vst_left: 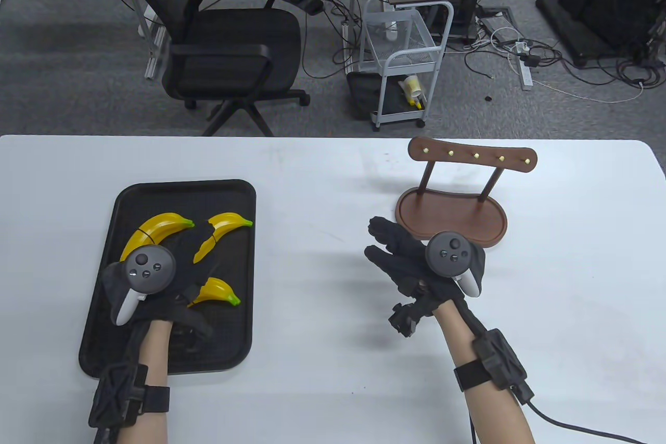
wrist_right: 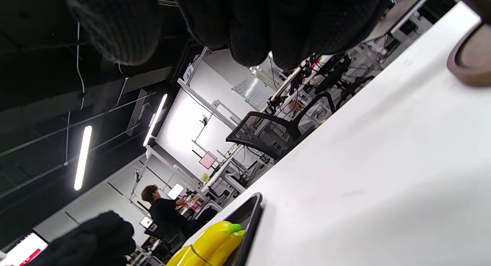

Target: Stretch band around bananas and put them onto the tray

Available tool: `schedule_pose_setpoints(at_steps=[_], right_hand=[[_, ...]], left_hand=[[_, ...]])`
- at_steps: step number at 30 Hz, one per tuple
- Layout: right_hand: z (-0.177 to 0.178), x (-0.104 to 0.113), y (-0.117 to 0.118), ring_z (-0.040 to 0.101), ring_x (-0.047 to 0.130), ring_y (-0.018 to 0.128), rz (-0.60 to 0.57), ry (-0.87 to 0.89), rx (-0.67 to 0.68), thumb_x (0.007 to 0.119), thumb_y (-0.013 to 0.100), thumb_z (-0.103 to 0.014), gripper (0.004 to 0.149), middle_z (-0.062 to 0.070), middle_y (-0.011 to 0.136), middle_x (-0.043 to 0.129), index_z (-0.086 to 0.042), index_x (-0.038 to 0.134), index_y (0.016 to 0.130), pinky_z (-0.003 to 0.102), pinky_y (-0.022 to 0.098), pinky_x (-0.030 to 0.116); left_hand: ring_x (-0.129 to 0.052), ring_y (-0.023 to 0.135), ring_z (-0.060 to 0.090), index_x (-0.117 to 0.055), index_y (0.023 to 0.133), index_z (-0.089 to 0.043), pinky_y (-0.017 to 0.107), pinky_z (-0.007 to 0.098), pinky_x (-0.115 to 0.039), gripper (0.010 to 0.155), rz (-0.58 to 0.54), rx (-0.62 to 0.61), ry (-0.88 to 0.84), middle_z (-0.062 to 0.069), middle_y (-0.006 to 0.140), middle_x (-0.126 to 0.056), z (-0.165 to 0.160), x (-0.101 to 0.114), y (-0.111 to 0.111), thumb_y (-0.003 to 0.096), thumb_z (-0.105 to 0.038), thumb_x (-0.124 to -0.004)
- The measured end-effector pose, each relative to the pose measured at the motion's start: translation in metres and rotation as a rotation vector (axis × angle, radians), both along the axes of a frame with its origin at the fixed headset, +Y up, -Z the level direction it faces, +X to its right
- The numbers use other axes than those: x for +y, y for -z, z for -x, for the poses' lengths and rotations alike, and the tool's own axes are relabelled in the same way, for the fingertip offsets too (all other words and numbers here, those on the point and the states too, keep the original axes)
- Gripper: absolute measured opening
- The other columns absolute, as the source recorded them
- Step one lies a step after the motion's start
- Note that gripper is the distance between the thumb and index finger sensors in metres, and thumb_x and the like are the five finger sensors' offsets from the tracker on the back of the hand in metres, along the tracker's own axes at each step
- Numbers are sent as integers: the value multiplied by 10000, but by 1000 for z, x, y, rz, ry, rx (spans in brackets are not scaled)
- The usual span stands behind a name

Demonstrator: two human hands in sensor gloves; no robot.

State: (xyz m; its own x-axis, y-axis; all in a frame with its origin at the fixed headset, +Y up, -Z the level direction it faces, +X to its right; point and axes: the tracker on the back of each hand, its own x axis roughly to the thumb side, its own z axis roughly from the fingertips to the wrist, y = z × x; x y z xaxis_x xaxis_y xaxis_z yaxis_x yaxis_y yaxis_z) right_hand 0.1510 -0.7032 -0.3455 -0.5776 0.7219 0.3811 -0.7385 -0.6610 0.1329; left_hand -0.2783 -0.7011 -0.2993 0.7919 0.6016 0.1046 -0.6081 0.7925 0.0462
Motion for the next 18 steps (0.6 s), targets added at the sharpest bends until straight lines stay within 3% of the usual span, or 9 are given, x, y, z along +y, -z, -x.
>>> schedule_pose_setpoints(at_steps=[8, 18], right_hand=[[1, 18, -8, 508, 666, 957, -142, -265, -93, 699, 580, -475, 681, 223, 1106, 620, -81, 527, 1109, 635, 620, 641], [23, 23, -21, 547, 544, 1016, -316, -647, -203, 628, 595, -533, 720, 256, 1157, 528, -100, 462, 1147, 689, 633, 584]], left_hand=[[-689, 1081, 411, -539, 1137, -229, 777, 608, -563, 616, -35, -22, 119, 75, 1207, -629, -53, 3, 7, 611, -508, -697], [-510, 1171, 433, -436, 1179, -249, 789, 655, -465, 661, -72, 26, 362, 82, 1282, -479, -84, 4, 7, 618, -568, -581]])
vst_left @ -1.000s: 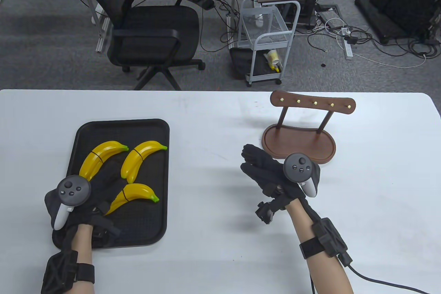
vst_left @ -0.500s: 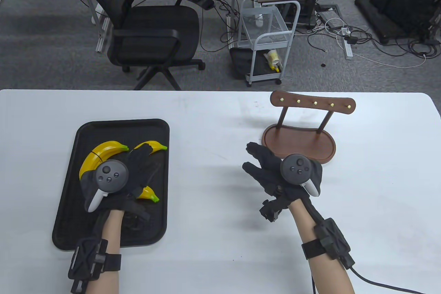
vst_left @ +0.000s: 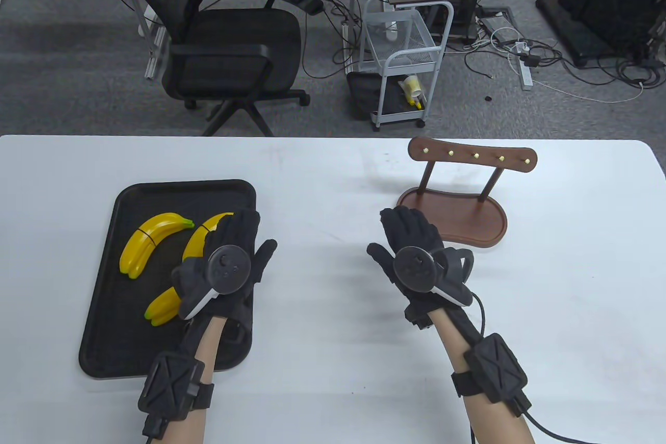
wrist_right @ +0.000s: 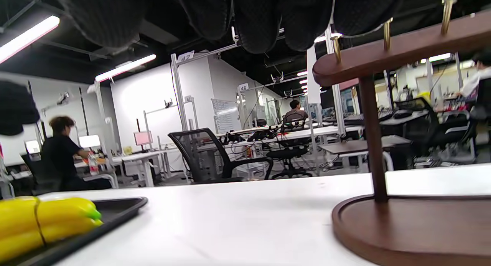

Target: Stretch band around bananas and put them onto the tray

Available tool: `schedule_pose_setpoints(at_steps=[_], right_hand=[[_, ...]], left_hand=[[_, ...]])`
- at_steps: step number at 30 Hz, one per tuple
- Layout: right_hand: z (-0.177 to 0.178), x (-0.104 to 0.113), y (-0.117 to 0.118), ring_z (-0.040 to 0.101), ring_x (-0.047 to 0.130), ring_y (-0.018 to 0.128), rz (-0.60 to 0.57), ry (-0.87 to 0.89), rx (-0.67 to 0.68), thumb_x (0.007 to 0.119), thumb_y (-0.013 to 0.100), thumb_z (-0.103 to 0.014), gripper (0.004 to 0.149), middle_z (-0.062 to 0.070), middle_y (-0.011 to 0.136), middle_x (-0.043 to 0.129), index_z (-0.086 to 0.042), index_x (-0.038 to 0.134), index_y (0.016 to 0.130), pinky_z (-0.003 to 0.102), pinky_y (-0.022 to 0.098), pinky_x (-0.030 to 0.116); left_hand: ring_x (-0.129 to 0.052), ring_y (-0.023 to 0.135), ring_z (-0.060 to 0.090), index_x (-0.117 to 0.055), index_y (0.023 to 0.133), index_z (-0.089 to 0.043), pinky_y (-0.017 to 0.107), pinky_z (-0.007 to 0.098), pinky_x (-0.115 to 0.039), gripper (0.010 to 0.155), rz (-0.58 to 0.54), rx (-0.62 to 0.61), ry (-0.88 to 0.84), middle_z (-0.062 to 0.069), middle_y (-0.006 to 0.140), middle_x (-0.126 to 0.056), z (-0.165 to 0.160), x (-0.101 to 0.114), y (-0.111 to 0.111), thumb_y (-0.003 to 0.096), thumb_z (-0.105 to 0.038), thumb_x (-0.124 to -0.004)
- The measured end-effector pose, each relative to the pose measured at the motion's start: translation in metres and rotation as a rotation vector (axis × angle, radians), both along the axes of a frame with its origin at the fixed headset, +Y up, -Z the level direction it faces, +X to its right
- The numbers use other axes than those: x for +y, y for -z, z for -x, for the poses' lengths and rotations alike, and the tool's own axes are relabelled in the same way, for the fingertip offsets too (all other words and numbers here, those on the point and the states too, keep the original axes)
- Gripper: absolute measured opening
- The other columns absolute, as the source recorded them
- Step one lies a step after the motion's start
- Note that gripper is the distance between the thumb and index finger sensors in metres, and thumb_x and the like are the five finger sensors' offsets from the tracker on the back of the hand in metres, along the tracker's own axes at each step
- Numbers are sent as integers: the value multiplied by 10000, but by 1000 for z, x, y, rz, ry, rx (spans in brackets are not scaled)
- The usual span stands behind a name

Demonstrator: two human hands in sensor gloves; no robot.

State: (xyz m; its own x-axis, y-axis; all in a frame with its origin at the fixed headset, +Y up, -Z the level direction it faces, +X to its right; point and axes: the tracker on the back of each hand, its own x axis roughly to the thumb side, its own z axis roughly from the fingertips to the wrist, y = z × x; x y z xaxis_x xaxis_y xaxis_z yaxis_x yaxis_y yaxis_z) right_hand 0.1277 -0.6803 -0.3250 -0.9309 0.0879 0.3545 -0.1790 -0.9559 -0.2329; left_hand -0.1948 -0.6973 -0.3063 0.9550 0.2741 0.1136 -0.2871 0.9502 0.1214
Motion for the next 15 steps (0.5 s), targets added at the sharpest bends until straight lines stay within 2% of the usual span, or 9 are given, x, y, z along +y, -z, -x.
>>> schedule_pose_setpoints(at_steps=[2, 8, 10, 15], right_hand=[[5, -2, -2, 556, 498, 1033, -13, -67, -12, 593, 606, -531, 707, 259, 1173, 500, -114, 446, 1158, 707, 636, 563], [17, -13, -3, 590, 254, 1063, 29, -244, -13, 447, 613, -576, 746, 273, 1224, 269, -140, 282, 1195, 796, 628, 429], [20, -17, -3, 594, 189, 1057, 62, -264, -7, 384, 612, -584, 753, 279, 1219, 194, -139, 215, 1195, 816, 617, 393], [21, -19, -3, 590, 161, 1053, 52, -261, -7, 334, 604, -580, 753, 281, 1214, 169, -132, 195, 1193, 824, 610, 375]], left_hand=[[-455, 1188, 436, -370, 1188, -274, 791, 669, -428, 673, 3, -1, 42, 83, 1297, -425, -5, -1, 0, 617, -577, -558], [-362, 1205, 454, -340, 1195, -288, 781, 709, -360, 717, 29, -11, 146, 87, 1316, -347, -13, -4, 0, 584, -628, -501], [-327, 1211, 446, -332, 1193, -303, 776, 719, -341, 721, 29, -12, 160, 85, 1319, -315, -15, -4, 0, 577, -638, -496], [-273, 1212, 437, -310, 1193, -303, 771, 724, -310, 732, 23, -10, 179, 78, 1318, -276, -17, -4, -1, 565, -643, -467]])
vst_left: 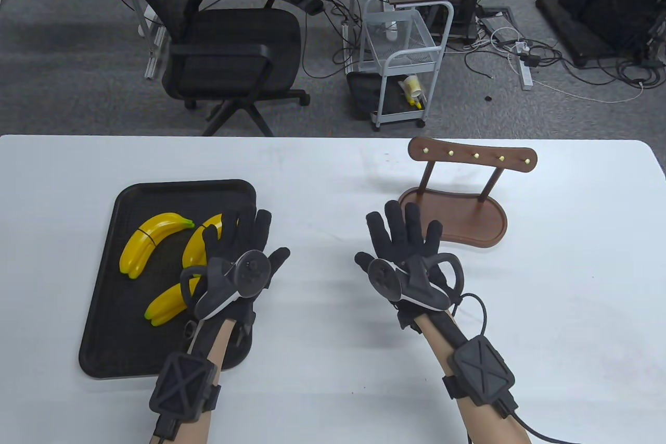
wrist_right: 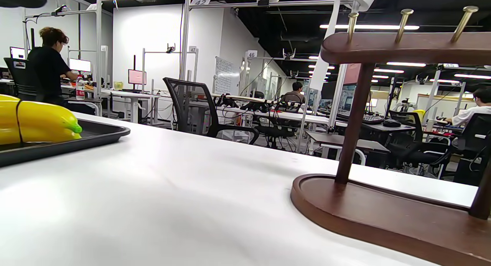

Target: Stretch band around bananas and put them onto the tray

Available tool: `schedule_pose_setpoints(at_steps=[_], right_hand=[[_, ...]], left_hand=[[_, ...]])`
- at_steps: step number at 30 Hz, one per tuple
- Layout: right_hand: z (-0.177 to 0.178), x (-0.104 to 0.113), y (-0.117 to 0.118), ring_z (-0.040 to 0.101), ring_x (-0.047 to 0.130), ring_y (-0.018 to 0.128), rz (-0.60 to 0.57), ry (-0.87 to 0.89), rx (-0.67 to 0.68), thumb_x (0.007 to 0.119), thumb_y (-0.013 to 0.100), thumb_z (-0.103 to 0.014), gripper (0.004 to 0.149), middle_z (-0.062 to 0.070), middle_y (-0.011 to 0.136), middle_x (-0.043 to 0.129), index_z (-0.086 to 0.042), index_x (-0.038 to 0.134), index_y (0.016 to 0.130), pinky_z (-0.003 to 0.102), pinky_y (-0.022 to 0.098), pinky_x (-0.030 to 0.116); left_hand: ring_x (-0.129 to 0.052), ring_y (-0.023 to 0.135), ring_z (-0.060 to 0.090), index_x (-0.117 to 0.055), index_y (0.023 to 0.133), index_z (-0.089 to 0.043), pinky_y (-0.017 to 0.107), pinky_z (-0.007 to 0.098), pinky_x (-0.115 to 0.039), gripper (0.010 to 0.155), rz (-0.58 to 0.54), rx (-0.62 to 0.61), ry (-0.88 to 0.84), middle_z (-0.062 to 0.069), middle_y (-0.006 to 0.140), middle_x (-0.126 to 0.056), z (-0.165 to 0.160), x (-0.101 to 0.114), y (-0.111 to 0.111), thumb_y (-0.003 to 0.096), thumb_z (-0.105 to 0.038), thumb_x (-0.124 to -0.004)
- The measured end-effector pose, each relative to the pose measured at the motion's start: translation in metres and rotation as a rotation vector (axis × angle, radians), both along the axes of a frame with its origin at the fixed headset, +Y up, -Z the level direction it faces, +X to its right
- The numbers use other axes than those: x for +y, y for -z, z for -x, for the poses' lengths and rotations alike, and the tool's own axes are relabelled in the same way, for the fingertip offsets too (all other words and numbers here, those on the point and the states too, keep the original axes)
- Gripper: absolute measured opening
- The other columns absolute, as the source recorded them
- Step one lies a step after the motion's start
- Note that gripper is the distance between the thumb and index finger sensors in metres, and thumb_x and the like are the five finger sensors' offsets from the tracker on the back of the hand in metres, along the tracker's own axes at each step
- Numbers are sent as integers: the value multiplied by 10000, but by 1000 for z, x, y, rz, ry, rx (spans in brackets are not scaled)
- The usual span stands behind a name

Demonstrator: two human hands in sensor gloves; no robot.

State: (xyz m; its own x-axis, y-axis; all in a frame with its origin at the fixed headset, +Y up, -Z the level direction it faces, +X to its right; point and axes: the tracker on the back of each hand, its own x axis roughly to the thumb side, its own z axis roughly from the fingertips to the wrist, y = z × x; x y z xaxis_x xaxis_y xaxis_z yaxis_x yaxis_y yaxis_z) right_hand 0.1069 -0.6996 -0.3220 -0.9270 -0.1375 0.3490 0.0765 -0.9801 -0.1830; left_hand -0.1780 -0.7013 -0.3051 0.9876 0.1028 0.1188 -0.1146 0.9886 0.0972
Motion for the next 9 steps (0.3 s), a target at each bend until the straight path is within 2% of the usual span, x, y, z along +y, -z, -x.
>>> schedule_pose_setpoints(at_steps=[9], right_hand=[[-4, 0, 1, 588, 161, 1052, 7, 24, -7, 337, 602, -578, 757, 281, 1215, 180, -123, 209, 1194, 823, 612, 368]], left_hand=[[-254, 1211, 434, -323, 1194, -300, 768, 728, -297, 750, 9, 0, 5, 82, 1317, -265, 0, 0, -1, 551, -658, -469]])
